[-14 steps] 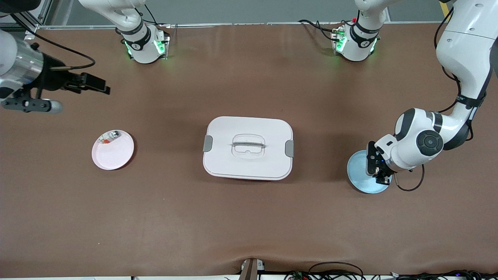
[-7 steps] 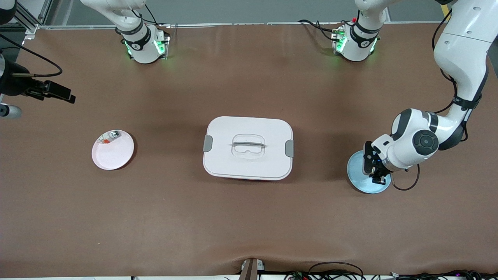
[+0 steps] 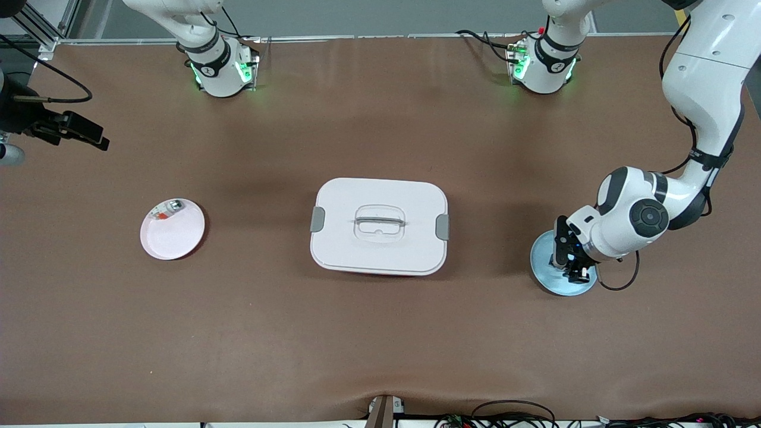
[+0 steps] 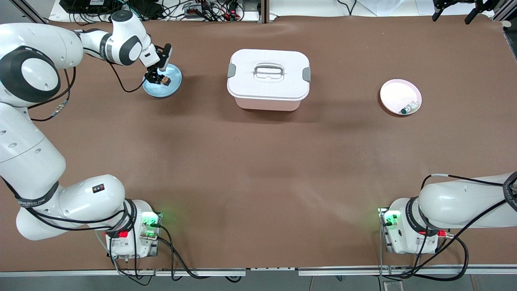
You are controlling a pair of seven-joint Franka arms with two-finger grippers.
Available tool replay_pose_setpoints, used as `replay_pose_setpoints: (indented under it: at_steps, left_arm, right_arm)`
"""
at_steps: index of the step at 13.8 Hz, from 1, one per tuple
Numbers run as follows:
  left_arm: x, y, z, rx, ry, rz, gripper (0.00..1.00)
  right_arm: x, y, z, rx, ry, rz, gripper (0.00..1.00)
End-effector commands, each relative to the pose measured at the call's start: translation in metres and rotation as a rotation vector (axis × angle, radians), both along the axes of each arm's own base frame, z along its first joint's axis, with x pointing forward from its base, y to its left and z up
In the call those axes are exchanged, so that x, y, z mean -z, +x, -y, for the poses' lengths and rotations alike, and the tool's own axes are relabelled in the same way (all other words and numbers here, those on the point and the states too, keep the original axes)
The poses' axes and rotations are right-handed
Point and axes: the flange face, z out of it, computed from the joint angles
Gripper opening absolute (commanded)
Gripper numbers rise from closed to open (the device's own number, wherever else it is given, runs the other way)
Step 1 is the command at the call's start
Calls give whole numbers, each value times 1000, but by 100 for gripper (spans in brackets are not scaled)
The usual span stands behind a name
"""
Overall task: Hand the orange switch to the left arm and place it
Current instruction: 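Lower the orange switch onto the light-blue plate and open the left gripper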
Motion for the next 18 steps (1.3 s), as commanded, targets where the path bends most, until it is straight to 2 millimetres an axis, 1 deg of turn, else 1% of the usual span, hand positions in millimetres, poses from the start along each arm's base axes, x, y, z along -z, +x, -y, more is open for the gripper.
replay_pose_setpoints:
  at_steps: [1,3,6,8,11,12,14,15,16,17,18]
  left_arm:
    - [-14,3,-3,-55,-5,29,100]
    - [-40,7,-3,-144,5,65,100]
    - [-93,14,-15,-361,-70,71,100]
    - [-129,21,-22,-473,-106,70,100]
    - [-181,29,-30,-686,-102,75,100]
    - [-195,29,-31,-769,-98,72,100]
    - [-227,23,-31,-940,-94,97,100]
    - [-239,18,-29,-1013,-90,102,100]
    - [-247,15,-30,-1081,-83,99,100]
    - [-264,13,-29,-1139,-83,111,100]
    - [-273,11,-29,-1196,-77,105,100]
  right_arm:
    - [-21,-5,9,22,-18,22,100]
    - [-23,-4,7,17,-21,24,100]
    - [-24,-4,7,4,-20,27,100]
    - [-24,-4,9,-3,-16,28,100]
    - [-24,-4,8,-19,-16,29,100]
    - [-24,-4,8,-19,-16,29,100]
    - [-25,-3,8,-19,-17,37,100]
    - [-26,-3,8,-19,-17,40,100]
    - [-26,-3,8,-21,-15,40,100]
    - [-27,-3,8,-19,-15,43,100]
    - [-27,-3,8,-19,-14,45,100]
